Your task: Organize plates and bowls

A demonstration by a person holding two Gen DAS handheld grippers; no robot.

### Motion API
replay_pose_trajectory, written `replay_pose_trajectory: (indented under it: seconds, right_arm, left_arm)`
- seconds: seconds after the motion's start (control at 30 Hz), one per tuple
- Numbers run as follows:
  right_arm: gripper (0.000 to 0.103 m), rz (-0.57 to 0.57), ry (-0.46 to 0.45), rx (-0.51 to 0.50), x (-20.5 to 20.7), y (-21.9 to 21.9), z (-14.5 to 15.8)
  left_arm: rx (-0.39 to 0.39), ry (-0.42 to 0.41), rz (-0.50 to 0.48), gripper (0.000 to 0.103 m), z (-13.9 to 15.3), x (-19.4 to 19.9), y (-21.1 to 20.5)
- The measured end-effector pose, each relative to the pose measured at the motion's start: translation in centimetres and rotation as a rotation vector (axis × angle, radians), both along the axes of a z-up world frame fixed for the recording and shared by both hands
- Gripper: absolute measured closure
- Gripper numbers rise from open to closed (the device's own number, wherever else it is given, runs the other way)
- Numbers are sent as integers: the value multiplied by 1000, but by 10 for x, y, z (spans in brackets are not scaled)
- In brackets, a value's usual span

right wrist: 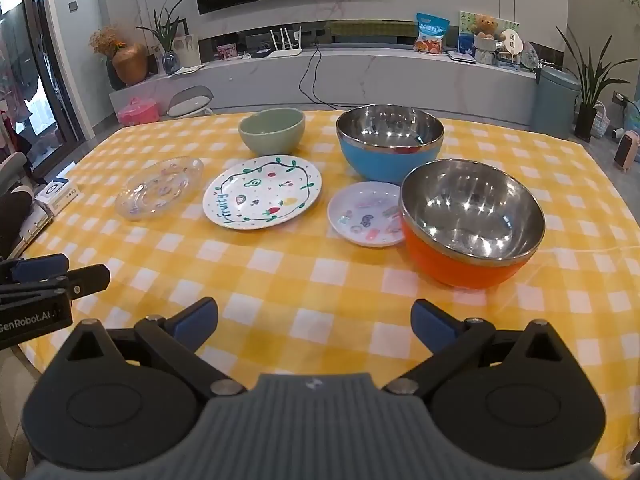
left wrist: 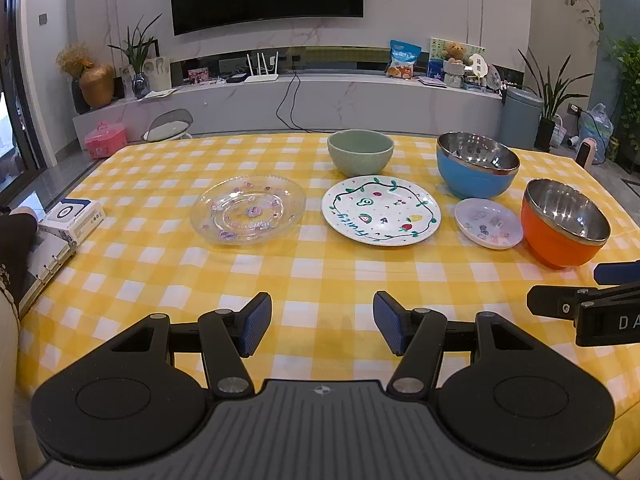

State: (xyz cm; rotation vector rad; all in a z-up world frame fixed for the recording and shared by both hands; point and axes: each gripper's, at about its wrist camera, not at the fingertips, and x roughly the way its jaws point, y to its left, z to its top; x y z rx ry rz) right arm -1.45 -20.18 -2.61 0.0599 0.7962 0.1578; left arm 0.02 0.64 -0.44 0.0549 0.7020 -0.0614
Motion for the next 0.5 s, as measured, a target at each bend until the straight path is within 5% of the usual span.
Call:
replay_pose_trajectory:
  seconds: [0.5]
  right_arm:
    - [3,2,2,-2,-1,1,-1]
  left_arm:
    - [0,4,-9,33,0,0,0]
